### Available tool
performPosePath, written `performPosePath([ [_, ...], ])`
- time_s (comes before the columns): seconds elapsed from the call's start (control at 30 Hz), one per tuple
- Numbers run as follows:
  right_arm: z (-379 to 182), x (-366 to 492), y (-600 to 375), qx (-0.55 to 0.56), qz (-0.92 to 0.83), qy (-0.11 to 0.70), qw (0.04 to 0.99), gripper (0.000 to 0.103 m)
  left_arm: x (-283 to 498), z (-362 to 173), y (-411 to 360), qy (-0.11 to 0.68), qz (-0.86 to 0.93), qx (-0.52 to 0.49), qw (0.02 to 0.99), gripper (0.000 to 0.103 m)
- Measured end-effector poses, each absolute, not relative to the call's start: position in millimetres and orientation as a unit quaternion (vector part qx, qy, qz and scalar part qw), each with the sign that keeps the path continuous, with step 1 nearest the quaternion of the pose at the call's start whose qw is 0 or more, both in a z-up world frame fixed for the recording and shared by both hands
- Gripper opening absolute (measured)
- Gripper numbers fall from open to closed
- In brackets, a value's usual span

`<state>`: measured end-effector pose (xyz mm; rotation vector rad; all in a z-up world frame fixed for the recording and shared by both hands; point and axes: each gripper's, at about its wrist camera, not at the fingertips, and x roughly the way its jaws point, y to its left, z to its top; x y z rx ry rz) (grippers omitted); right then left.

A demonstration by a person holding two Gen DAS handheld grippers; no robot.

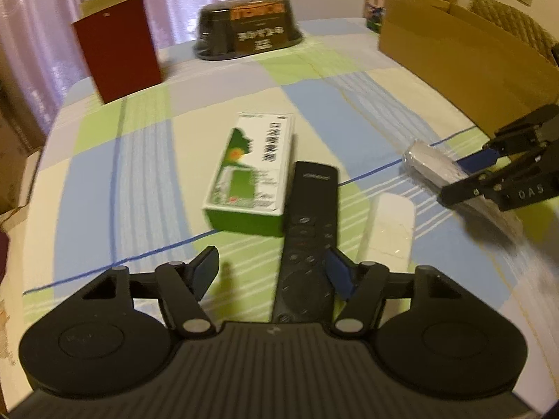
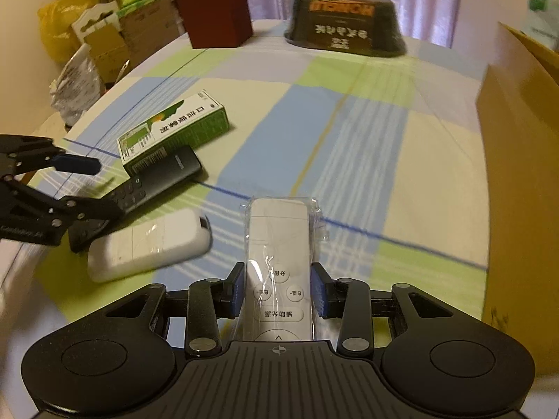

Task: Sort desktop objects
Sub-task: 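Grasp the plastic-wrapped white remote with the right gripper while the left gripper grasps the black remote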

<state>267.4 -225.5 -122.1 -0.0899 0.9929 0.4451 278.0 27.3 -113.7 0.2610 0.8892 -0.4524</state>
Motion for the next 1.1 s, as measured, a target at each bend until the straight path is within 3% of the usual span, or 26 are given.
performPosePath([
  [0.27,-118,247,-230,-0.033,0.211,0.474,0.854,0.038,289,-125,11,0.448,-0.235,0.125,0.854,0.057],
  [0.33,-118,241,-229,-0.035,0.212,0.475,0.853,0.038,290,-126,12,0.454,-0.235,0.118,0.851,0.034],
  [0.87,-117,154,-224,-0.044,0.214,0.492,0.843,0.038,178,-99,30,0.491,-0.197,0.082,0.844,0.034],
  [1.1,-113,124,-230,-0.055,0.171,0.494,0.851,0.038,126,-90,-2,0.490,-0.235,0.103,0.833,0.034],
])
